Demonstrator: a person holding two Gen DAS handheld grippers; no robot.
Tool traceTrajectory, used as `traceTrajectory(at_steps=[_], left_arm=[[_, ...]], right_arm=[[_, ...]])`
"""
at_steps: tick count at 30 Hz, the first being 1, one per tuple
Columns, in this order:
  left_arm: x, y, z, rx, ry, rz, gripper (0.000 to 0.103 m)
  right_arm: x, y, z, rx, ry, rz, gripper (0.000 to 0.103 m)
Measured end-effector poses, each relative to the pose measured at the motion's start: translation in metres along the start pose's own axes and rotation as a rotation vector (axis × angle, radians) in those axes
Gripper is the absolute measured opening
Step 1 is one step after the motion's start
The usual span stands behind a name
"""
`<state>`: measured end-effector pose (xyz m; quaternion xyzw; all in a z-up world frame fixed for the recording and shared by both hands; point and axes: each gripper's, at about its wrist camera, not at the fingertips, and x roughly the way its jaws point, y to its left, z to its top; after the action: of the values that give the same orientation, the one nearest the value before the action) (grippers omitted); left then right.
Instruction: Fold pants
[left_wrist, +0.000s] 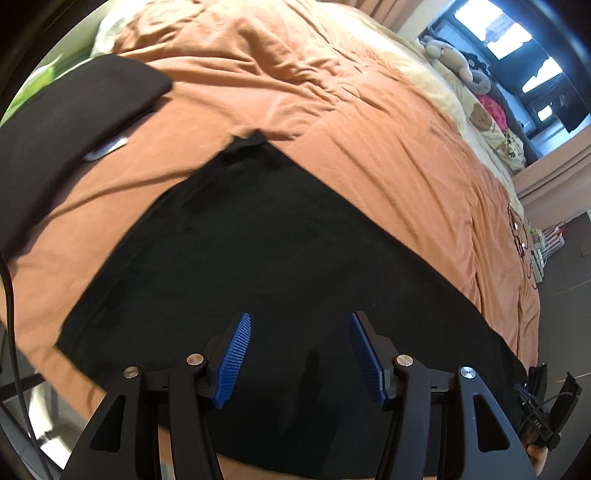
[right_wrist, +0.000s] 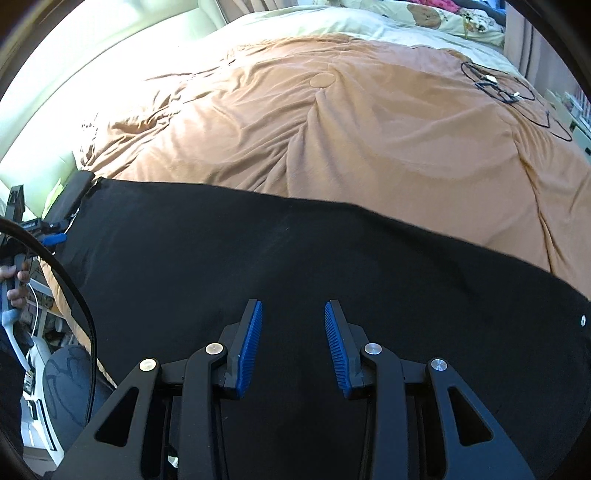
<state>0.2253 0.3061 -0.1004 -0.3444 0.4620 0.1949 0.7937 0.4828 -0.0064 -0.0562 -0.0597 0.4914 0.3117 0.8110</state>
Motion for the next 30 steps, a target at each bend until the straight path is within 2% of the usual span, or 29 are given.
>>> traceTrajectory(at_steps=[8,16,23,26,28,29,30], left_arm=[[-0.030,0.055,-0.029,-0.090,-0.044,-0.027,0.058],[-0.028,0.096,-0.047,-0.216,-0.041,-0.022,0.058],[-0.018,0.111,-0.059,-0.290,-0.028,-0.036,0.058],[-0.015,0.114,-0.059,-0.323,-0.048,-0.047,0.057],[-0.015,0.115,-0.058,-0.338,-0.071,-0.046,0.054],[-0.017,0.115,-0.057,-0.344,-0.087,-0.037,0.043],[-0.018,0.116,-0.057,-0.348,-0.098,-0.028,0.024]], right_arm=[[-0.009,0.012,-0.026,0.052,-0.015,0.006,0.033],[-0.006,0.022,-0.050,0.113,-0.015,0.001,0.033],[-0.005,0.023,-0.070,0.150,0.003,-0.004,0.033],[-0.005,0.022,-0.075,0.163,0.005,-0.002,0.033],[-0.004,0.022,-0.077,0.174,0.010,0.006,0.033],[-0.003,0.022,-0.078,0.175,0.011,0.007,0.033],[-0.003,0.022,-0.078,0.176,0.011,0.007,0.033]])
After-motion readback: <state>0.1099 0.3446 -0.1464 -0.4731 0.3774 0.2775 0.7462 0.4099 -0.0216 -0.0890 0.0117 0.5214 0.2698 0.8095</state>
